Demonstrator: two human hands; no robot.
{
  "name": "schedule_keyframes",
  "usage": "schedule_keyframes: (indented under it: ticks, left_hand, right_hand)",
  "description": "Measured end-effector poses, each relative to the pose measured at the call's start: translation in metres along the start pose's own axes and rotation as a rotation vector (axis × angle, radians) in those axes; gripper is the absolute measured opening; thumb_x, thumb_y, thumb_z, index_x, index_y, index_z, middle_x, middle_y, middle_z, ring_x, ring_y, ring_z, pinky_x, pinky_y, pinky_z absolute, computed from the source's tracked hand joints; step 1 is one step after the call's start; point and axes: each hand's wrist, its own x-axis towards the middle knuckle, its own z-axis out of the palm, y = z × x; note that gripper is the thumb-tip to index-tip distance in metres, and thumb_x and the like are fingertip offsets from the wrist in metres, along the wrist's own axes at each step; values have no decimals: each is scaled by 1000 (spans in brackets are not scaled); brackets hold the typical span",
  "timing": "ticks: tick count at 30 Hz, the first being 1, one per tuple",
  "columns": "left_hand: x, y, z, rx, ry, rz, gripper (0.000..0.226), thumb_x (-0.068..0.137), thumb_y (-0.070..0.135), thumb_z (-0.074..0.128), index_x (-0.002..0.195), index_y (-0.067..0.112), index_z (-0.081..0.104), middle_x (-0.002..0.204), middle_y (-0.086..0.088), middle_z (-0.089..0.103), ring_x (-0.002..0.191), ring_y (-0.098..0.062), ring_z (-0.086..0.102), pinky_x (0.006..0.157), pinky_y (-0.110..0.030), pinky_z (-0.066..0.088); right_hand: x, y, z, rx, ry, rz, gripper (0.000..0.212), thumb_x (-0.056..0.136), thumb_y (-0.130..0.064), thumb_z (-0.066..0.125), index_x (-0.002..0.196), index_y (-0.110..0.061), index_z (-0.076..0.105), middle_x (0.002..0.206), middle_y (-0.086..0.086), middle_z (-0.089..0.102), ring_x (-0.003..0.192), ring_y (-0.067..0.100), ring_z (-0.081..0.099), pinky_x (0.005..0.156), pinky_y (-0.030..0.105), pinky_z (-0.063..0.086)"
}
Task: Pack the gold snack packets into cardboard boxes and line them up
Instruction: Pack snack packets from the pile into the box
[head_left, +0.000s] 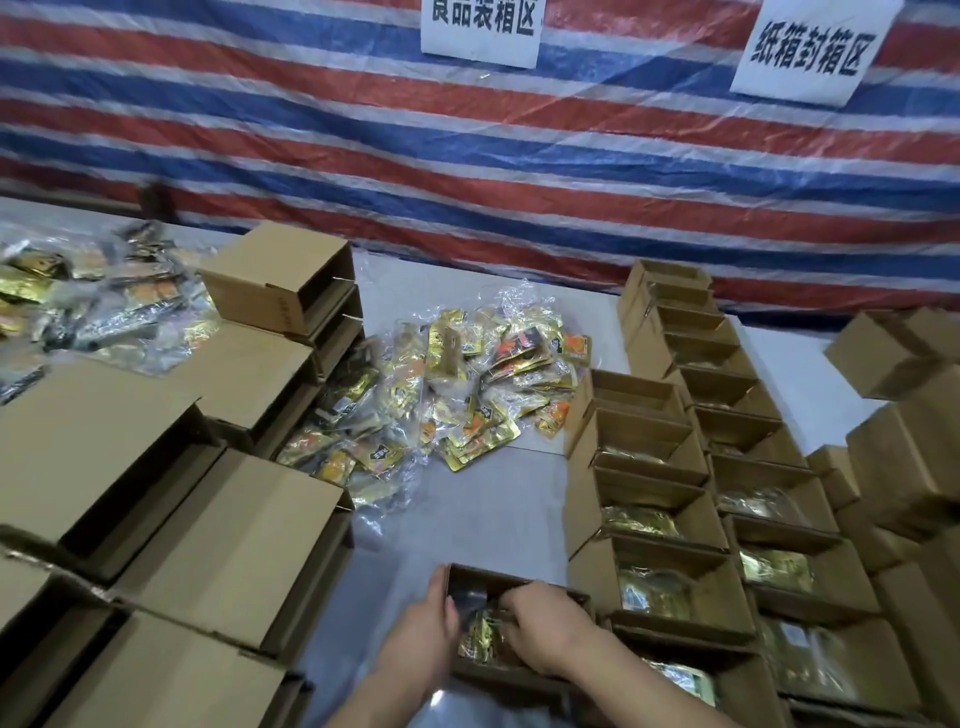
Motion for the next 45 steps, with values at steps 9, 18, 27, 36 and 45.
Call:
schedule_keyframes:
  ticks: [9, 18, 27, 36, 45]
  left_hand:
    - [3, -4, 6, 12, -28, -27, 51, 104, 32, 32, 151, 30, 14, 141, -5, 53, 123, -17, 56, 100, -25, 42]
    - [19, -12, 6, 28, -109, -109, 59, 98, 43, 38, 152, 26, 19, 148, -6, 46, 130, -26, 50, 104, -35, 42]
    - [17, -1, -4, -132, -115, -14, 36, 99, 36, 50, 133, 25, 45, 125, -7, 63, 110, -24, 60, 91, -33, 48]
    - [-54, -27, 3, -156, -142, -152, 25, 93, 27, 55, 118, 27, 52, 102, -4, 69, 90, -23, 68, 61, -28, 49]
    - [-106, -6, 32, -202, -253, -199, 35, 88, 34, 61, 116, 44, 44, 101, -2, 67, 71, -20, 71, 52, -34, 59]
  right_hand:
    - [18, -18, 26, 209, -232, 94, 51, 105, -44, 26, 146, -22, 45, 151, 9, 44, 137, 24, 42, 111, 33, 29]
    - [-20, 5, 8, 217, 331, 50, 27, 94, -39, 47, 93, -21, 66, 96, -1, 68, 83, 15, 58, 71, 25, 42]
    - [-47, 14, 10, -152, 367, 42, 62, 89, -11, 55, 146, -8, 30, 142, 13, 40, 131, 29, 38, 118, 40, 27]
    - [-85, 7, 57, -155, 331, -16, 43, 89, -3, 49, 131, -11, 44, 125, 11, 54, 117, 30, 52, 100, 41, 41]
    - [-122, 28, 75, -192, 229, -8, 35, 89, 7, 44, 119, -8, 53, 118, 15, 58, 107, 34, 57, 90, 44, 46]
